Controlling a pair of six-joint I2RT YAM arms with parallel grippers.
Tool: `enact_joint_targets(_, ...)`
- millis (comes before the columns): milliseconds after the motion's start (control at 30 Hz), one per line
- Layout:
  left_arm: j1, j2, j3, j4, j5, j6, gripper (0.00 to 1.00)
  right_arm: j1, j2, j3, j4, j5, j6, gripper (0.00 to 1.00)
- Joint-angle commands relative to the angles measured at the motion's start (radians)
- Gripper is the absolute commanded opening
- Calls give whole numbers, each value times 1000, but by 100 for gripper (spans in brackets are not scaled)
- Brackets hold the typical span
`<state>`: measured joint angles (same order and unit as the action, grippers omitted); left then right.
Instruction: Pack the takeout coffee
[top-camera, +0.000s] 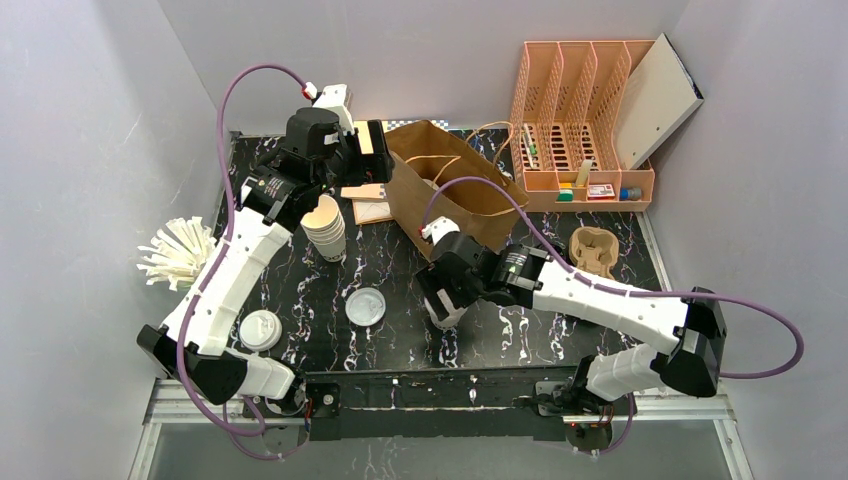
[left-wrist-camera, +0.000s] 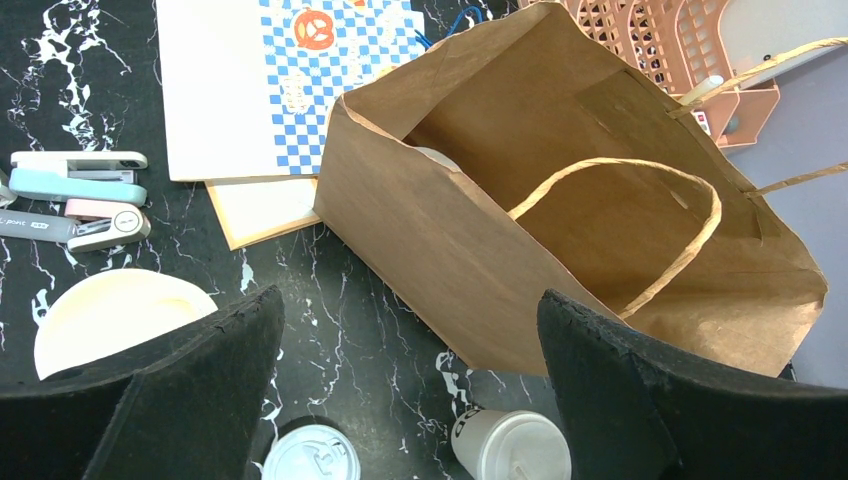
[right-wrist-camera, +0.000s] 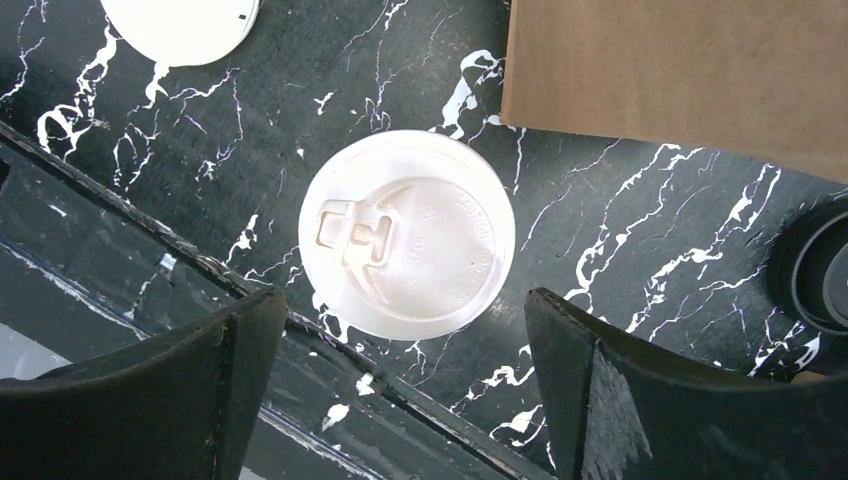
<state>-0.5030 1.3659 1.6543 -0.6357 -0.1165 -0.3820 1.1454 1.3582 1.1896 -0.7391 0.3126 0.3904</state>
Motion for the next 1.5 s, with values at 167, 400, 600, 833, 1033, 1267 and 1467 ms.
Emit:
enact_joint_targets(167, 1, -10, 31, 6, -18, 9, 95, -34, 25, 74, -9, -51, -134, 98)
enact_joint_targets(400, 1, -7, 35, 6, -16, 9, 95, -105, 49, 67, 22, -174, -203, 98)
enact_joint_targets(600, 1, -4, 38, 5, -12, 8, 95, -130, 59, 65, 44, -250, -278, 98)
enact_joint_targets(833, 1, -4, 38, 5, -14, 2, 95, -150, 96, 86, 46, -349, -303, 98)
enact_joint_targets(1033, 1, -11, 28, 6, -17, -1, 95, -156, 114, 89, 38, -372, -317, 98)
enact_joint_targets(1267, 1, -14, 27, 6, -18, -1, 95, -157, 116, 82, 27, -398, -320, 98)
enact_joint_targets(1467, 1, -9, 30, 6, -19, 3, 95, -156, 125, 81, -4, -350, -329, 96)
